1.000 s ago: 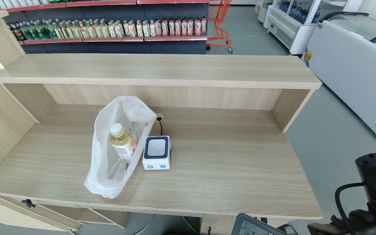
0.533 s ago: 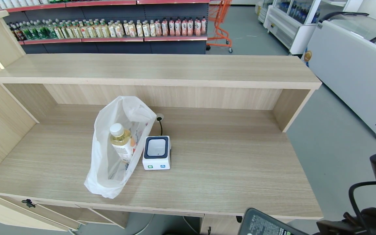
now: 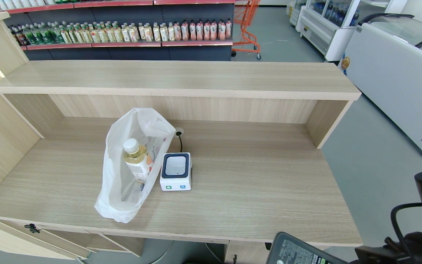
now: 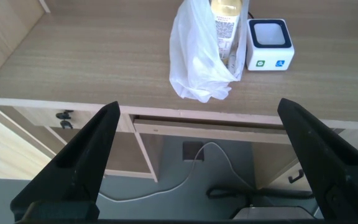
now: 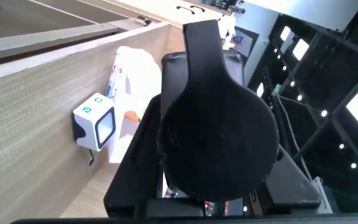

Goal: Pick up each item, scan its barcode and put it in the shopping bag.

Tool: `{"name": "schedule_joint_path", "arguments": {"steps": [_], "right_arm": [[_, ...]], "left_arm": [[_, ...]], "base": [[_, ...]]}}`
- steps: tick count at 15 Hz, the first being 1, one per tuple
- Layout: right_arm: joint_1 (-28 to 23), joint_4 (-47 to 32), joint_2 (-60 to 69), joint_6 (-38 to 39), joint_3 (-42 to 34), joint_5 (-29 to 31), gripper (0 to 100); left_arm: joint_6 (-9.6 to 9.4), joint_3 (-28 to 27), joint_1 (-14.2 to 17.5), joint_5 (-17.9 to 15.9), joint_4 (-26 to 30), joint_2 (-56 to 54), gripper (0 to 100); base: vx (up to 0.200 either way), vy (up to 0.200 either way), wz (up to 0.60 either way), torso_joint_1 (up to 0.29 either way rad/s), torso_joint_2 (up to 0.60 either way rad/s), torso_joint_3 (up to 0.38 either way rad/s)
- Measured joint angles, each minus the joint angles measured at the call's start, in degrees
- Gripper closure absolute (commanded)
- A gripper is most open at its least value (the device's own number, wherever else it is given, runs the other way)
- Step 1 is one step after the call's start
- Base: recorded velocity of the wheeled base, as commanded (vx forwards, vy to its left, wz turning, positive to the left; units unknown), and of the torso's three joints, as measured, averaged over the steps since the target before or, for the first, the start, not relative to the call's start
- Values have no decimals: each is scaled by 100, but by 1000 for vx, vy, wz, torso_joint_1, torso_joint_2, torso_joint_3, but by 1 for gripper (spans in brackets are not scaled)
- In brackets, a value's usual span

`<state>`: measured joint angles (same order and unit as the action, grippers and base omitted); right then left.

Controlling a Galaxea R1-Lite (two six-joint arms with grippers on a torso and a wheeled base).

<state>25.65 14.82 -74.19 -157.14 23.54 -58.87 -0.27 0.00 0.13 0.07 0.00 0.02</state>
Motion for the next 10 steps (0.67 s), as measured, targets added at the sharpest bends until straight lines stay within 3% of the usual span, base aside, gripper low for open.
{"name": "schedule_joint_path", "arguments": {"steps": [10], "right_arm": [[4,37,79,148,40,0,100]], "left_arm": [[0,0,0,0,0,0,0]], "base": [[0,0,0,0,0,0]]}}
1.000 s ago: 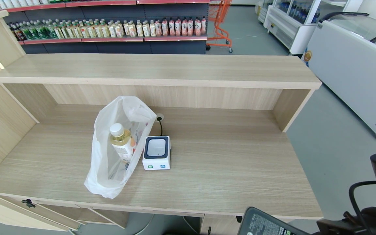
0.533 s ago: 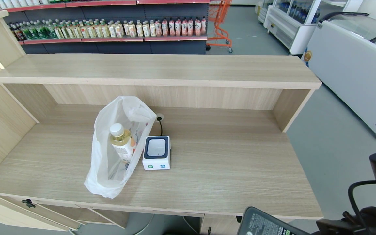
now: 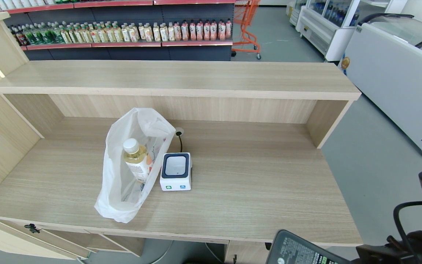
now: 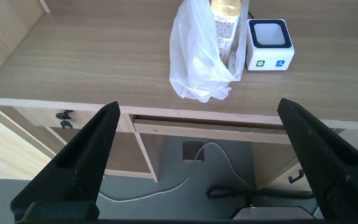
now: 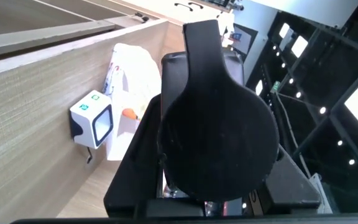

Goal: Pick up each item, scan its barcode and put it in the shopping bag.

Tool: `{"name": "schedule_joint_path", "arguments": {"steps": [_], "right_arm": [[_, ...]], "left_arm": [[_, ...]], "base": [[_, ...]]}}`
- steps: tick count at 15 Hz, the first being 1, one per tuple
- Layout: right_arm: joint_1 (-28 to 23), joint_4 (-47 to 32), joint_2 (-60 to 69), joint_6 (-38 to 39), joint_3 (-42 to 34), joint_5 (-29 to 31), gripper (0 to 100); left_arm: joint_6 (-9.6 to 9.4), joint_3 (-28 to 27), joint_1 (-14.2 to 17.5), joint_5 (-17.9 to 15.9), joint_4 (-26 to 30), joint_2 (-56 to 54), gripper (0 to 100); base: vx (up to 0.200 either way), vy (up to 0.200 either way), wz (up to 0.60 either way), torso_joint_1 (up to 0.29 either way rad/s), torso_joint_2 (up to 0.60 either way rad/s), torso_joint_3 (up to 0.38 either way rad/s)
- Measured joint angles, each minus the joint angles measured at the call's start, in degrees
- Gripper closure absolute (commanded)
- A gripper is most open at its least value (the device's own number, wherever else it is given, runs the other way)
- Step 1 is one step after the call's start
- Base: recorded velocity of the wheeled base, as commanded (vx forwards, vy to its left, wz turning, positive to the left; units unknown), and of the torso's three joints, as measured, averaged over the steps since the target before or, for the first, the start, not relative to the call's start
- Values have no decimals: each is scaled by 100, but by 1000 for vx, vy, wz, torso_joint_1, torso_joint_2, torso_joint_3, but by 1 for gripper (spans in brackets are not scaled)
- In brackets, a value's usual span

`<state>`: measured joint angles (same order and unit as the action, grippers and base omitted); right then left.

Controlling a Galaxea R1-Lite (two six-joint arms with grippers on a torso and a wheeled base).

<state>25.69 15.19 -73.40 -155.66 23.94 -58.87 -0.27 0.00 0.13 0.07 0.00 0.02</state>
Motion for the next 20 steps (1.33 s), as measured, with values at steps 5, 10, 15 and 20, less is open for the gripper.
{"name": "schedule_joint_path", "arguments": {"steps": [5,10,15,20], "right_arm": [[-669,150,247,3510,260,443,100],[-1304,207,990,8127,201,1530,100],[-1376,536,940,12520,461,3271,100],[-1092,1125,11,17440,1051,3769,100]], "left_arm": [[0,0,0,0,0,0,0],[0,0,2,0,0,0,0],[0,0,2,0,0,0,0],[0,0,0,0,0,0,0]], "base": [[0,0,0,0,0,0],[0,0,0,0,0,0],[0,0,0,0,0,0],[0,0,0,0,0,0]]}}
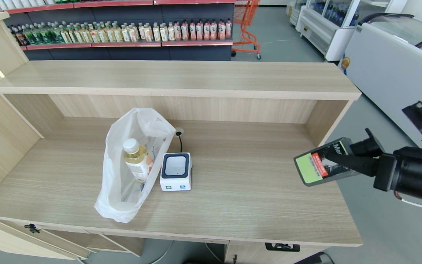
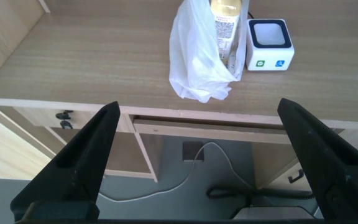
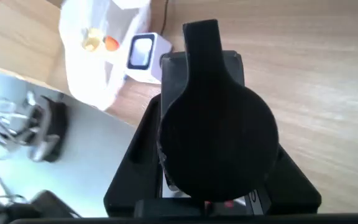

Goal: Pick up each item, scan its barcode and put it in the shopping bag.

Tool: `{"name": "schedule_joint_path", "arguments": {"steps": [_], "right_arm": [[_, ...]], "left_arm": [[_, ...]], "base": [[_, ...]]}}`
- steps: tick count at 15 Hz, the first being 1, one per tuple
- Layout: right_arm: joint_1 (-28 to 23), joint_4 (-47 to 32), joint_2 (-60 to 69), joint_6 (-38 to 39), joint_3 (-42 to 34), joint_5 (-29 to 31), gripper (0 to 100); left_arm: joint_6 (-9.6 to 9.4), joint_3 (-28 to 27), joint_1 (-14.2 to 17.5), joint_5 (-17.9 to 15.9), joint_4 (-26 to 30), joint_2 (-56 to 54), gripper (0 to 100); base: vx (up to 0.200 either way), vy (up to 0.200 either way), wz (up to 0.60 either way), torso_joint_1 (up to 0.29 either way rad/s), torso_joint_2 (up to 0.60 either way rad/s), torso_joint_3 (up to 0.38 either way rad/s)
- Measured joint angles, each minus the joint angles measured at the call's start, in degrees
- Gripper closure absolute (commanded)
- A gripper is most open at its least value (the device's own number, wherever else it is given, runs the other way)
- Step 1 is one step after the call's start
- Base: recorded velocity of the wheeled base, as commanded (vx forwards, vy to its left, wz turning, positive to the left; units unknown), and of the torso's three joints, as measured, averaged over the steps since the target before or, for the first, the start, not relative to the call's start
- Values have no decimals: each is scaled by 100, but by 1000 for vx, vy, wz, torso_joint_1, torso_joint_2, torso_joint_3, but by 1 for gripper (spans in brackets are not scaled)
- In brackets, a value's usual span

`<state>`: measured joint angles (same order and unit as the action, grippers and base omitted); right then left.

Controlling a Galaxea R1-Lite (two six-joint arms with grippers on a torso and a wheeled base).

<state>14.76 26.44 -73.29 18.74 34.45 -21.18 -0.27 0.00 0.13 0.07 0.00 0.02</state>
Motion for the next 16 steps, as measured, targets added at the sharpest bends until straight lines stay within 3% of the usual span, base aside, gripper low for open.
{"name": "schedule_joint_path", "arguments": {"steps": [2,4,9,16], "right_arm": [[265,62,-284,1615,284,126,100],[507,87,-513,2656,524,216,100],[703,-59,-703,2826,670,232,100],[703,-351,-499,2850,599,243,100]], "left_arm": [[0,0,-2,0,0,0,0],[0,0,2,0,0,0,0],[-20,0,2,0,0,0,0],[0,0,2,-2,0,0,0]], "base": [[0,0,0,0,0,0],[0,0,0,0,0,0],[0,0,0,0,0,0],[0,200,0,2,3,0]]}}
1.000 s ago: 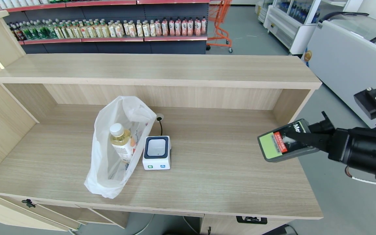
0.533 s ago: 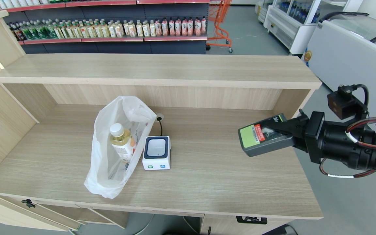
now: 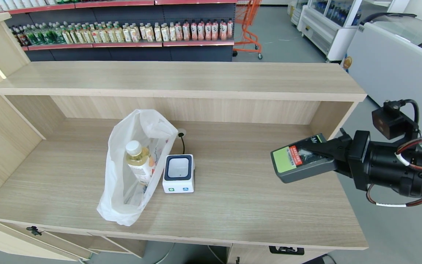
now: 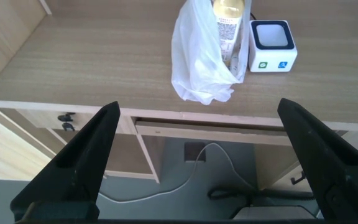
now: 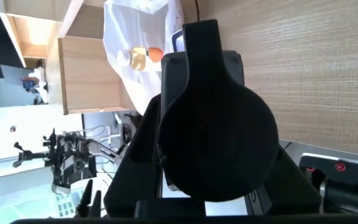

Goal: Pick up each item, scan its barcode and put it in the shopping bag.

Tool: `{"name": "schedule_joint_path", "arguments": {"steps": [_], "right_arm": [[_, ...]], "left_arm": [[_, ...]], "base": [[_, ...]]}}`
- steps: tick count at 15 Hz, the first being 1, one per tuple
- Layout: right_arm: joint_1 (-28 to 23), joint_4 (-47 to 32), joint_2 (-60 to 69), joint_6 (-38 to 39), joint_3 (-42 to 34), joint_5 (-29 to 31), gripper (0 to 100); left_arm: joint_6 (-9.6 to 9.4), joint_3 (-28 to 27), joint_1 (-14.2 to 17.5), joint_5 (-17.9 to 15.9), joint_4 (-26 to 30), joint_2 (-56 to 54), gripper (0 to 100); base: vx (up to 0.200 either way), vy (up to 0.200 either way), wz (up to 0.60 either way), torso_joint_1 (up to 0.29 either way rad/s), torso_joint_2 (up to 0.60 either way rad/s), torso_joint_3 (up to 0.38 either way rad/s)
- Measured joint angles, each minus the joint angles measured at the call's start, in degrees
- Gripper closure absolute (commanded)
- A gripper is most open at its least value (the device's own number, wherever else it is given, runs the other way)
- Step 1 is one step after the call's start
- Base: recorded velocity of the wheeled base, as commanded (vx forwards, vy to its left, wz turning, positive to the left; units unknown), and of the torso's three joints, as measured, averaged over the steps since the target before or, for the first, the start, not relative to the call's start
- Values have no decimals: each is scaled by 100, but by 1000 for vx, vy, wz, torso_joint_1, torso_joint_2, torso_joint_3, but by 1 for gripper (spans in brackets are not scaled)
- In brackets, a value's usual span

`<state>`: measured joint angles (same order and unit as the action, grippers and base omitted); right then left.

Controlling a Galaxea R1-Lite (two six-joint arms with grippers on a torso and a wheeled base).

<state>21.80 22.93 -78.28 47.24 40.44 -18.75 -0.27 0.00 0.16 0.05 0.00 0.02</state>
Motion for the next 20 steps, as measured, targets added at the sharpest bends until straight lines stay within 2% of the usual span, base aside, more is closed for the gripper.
{"name": "schedule_joint_path", "arguments": {"steps": [7,10,12,20], "right_arm": [[-57,9,22,-139,-188,124,100],[-182,17,-48,-589,-205,193,100],[-256,50,-194,-1347,-293,503,100],[-483,79,-805,-1754,-295,759,100]], "left_arm": [[-9,0,0,2,0,0,0],[-13,0,-2,2,0,0,0],[-16,0,-2,2,2,0,0],[-16,0,0,2,2,0,0]], "base": [[0,200,0,2,4,2],[0,200,0,1,4,2],[0,200,0,0,0,2],[0,0,0,0,0,0]]}}
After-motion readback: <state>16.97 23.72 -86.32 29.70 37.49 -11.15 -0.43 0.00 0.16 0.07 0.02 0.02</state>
